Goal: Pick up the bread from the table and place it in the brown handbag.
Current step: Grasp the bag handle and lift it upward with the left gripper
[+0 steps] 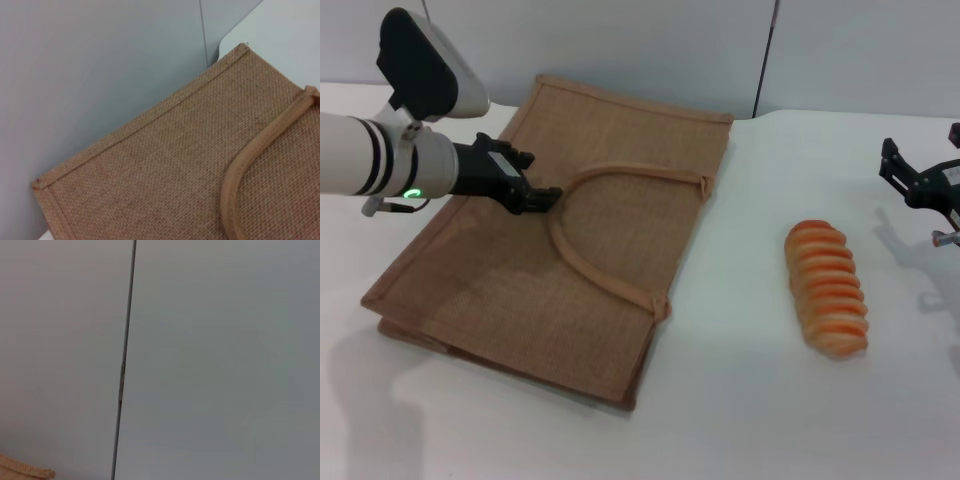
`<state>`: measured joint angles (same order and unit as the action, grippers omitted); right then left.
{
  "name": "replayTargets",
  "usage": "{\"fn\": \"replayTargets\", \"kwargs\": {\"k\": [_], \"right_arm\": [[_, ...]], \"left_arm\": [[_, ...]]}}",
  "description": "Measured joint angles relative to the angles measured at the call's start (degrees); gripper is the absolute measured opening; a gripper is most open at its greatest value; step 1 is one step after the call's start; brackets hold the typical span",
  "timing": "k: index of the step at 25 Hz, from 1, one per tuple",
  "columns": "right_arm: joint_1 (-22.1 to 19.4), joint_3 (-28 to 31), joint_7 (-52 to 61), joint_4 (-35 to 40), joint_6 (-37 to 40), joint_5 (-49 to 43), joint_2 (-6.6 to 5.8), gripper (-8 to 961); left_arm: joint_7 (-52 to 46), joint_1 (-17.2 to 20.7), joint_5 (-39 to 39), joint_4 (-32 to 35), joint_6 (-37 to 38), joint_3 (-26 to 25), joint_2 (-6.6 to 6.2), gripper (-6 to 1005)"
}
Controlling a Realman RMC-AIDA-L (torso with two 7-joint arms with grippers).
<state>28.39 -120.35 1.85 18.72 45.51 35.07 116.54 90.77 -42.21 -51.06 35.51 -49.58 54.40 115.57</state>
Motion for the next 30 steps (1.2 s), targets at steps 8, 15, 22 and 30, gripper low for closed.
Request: {"fn": "replayTargets", "kwargs": {"k": [8, 15, 22, 30], "right_arm": [[0.1, 0.0, 0.0, 0.0, -0.2, 0.0, 0.00, 888], [0.2, 0.0, 0.0, 0.0, -0.2, 0.0, 0.00, 888], [0.2, 0.0, 0.0, 0.1, -0.3, 0.0, 0.00, 888], [0.2, 0.0, 0.0, 0.1, -0.3, 0.0, 0.00, 888]], "left_arm": [[1.9, -0.3, -0.5, 0.1, 0.4, -0.2, 0.35, 641], [2.6, -1.2, -1.3, -1.5, 0.9, 0.0, 0.69, 618], [5.9, -1.6, -4.4, -4.3, 1.6, -0.1, 0.71, 595], [5.8, -1.2, -4.6, -4.4, 2.8, -0.5, 0.71, 569]]}}
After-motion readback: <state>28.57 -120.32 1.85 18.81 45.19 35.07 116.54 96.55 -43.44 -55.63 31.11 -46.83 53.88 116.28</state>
